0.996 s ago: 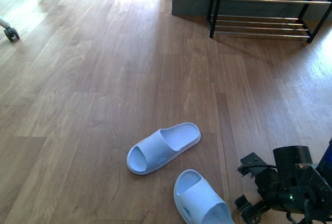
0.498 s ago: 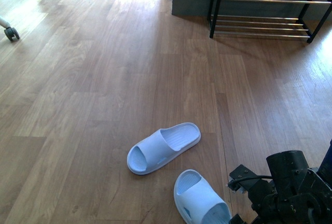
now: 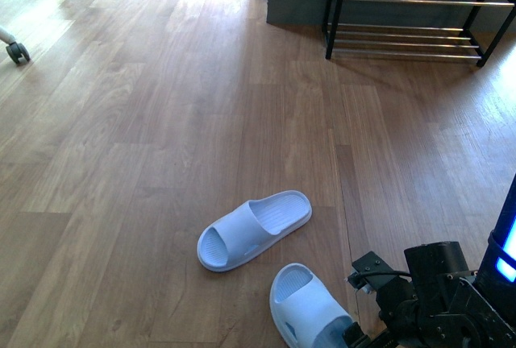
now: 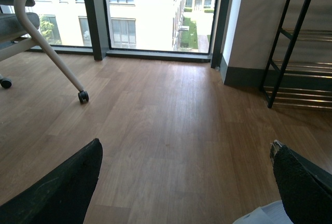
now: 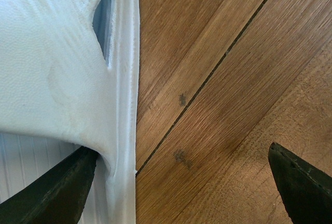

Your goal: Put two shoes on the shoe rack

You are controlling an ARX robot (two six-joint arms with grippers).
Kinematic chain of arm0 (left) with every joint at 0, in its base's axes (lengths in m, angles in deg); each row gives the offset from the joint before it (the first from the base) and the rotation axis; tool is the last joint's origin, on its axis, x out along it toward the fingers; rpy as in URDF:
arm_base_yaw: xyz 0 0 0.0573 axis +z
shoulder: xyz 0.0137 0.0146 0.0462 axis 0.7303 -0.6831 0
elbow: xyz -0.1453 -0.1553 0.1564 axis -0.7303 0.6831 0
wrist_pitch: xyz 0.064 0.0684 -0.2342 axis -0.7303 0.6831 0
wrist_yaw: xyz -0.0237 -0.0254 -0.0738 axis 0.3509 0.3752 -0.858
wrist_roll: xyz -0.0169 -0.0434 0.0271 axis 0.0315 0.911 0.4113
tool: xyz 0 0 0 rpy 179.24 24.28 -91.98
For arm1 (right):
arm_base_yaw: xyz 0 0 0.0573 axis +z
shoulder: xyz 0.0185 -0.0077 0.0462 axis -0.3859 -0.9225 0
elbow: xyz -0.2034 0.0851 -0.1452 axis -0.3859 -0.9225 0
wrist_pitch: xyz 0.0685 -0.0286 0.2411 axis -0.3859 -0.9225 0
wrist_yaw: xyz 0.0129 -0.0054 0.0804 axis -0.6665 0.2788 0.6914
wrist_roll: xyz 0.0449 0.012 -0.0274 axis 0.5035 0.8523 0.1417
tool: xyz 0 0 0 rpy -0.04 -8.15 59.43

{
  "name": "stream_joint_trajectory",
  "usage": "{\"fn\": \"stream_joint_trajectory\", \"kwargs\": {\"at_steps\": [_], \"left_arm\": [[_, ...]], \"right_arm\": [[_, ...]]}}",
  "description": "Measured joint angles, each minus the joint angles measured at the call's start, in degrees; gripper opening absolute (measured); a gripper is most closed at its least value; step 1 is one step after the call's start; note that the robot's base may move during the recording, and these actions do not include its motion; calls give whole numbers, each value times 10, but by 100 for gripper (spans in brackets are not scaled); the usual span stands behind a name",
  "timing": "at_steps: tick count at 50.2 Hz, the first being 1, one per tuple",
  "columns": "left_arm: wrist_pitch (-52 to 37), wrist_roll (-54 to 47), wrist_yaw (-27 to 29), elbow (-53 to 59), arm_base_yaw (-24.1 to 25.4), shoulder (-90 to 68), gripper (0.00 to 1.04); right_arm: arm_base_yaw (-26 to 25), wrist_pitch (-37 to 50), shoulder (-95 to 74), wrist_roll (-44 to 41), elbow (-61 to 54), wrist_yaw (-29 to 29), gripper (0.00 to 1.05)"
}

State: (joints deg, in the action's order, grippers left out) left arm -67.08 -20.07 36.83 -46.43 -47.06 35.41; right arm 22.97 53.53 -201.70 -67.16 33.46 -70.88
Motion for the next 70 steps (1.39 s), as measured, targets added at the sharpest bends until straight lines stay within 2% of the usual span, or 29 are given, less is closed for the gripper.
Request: {"fn": "stream_joint_trajectory", "kwargs": {"at_steps": [10,17,37,51,70], "left_arm": [[0,0,0,0,0,0,95],[0,0,0,0,0,0,95],[0,0,0,0,0,0,95],[0,0,0,0,0,0,95],[0,0,0,0,0,0,95]], "right_arm": [[0,17,-25,42,18,25,96],[17,35,-10,73,-7,-1,96],[35,25,61,86,-81,9,96],[57,52,58,105,-78,8,96],[50,107,4,109,-45,6,96]]}}
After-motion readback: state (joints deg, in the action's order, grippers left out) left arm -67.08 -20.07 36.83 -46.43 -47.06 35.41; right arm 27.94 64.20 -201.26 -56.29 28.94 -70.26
